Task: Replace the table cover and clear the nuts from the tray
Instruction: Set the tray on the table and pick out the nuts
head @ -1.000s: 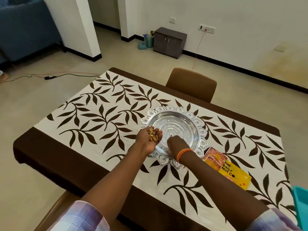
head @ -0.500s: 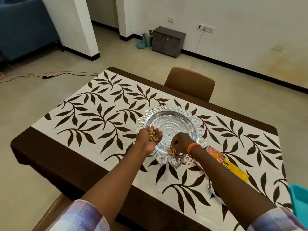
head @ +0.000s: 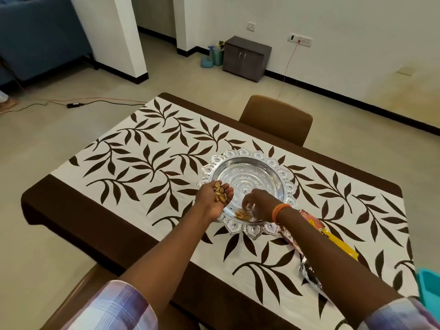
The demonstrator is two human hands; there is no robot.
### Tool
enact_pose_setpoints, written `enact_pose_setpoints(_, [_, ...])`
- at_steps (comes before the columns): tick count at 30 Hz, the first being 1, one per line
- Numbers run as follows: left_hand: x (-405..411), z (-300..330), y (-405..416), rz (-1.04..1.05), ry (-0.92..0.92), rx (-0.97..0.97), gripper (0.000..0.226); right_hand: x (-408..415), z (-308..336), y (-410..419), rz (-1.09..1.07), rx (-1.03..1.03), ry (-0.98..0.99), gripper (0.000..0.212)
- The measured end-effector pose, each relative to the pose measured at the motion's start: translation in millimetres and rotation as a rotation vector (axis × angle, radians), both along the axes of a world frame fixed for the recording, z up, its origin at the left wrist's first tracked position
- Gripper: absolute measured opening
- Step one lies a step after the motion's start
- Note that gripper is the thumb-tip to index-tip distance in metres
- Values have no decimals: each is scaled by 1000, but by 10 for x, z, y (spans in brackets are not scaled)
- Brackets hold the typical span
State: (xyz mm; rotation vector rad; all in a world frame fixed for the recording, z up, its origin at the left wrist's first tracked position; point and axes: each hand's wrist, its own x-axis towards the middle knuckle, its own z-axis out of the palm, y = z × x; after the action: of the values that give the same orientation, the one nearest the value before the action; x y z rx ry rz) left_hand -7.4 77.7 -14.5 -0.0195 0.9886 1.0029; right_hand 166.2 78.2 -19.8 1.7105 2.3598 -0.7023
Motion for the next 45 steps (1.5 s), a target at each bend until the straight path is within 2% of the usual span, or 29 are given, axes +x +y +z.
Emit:
enact_pose_setpoints(5, [11, -20, -28, 8, -17, -1, 31, -144, -98, -2, 14, 52, 17, 22])
enact_pose_setpoints(11, [15, -15, -1, 17, -5, -6, 30, -252, -17, -43, 164, 69, 104, 26])
enact_pose_setpoints(13, [12, -24, 0, 25, -11, -6, 30, -246, 45, -56, 239, 53, 98, 31])
enact_pose_setpoints(19, [25, -41, -5, 42, -28, -1, 31, -260, 102, -90, 442, 88, -25, 27])
enact_pose_setpoints(22, [33, -31, -1, 40, -30, 1, 31, -268, 62, -94, 428, 107, -88, 28])
enact_pose_setpoints(28, [30, -30, -1, 41, -23, 8, 32, -331, 38, -38, 350, 66, -160, 15])
enact_pose_setpoints(32, [39, -43, 3, 39, -12, 3, 31, -316, 101, 3, 287, 25, -224, 27])
enact_pose_setpoints(36, [39, -54, 6, 39, -13, 4, 29, -262, 57, 2, 237, 56, -206, 31])
enact_pose_setpoints(38, [40, -55, 7, 41, -13, 6, 29, -230, 16, -2, 185, 50, -166, 27])
enact_pose_setpoints(40, [40, -56, 13, 40, -10, 5, 28, -171, -12, 5, 96, 42, -57, 13])
enact_pose_setpoints(43, [46, -58, 20, 52, -9, -4, 26, -46, 18, -3, -71, 30, 212, 7])
enact_pose_setpoints(45, [56, -47, 16, 53, -7, -1, 27, -9, 110, -38, -256, -54, 512, 6])
